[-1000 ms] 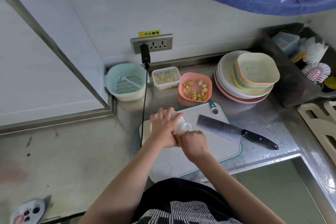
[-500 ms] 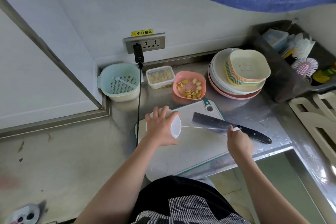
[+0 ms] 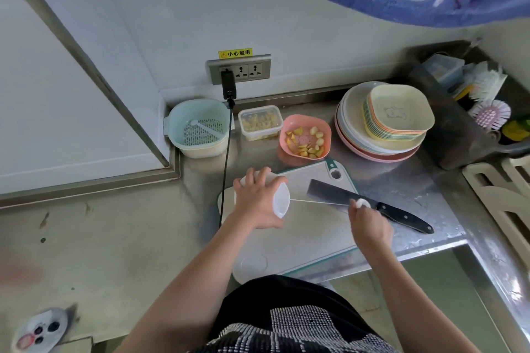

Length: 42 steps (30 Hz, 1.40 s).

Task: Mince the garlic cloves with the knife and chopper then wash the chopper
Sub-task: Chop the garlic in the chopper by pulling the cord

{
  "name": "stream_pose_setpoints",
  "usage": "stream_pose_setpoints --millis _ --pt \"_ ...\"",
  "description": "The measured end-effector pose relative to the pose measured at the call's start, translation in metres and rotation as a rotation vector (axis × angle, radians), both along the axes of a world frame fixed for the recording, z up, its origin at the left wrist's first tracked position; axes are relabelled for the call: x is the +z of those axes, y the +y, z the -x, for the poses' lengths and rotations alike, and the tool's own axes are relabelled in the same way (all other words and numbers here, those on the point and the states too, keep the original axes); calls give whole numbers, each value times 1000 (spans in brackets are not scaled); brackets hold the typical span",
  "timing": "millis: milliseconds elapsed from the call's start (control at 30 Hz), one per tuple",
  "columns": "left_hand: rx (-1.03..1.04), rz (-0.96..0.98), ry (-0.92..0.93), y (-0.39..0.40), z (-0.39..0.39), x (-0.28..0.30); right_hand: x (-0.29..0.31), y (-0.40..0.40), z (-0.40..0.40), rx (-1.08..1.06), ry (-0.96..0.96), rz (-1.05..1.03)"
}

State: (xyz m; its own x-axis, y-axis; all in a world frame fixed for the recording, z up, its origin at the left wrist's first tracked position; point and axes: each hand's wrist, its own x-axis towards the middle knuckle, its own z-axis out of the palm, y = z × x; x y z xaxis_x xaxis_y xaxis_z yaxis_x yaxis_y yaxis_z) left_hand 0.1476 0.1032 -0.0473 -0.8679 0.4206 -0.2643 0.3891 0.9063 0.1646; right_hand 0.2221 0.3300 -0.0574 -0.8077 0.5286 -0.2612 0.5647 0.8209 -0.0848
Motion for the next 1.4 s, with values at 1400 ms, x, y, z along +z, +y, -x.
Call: stream_pose_setpoints --millis 1400 --pt "48 -6 20 -1 2 0 1 16 9 -257 -63 118"
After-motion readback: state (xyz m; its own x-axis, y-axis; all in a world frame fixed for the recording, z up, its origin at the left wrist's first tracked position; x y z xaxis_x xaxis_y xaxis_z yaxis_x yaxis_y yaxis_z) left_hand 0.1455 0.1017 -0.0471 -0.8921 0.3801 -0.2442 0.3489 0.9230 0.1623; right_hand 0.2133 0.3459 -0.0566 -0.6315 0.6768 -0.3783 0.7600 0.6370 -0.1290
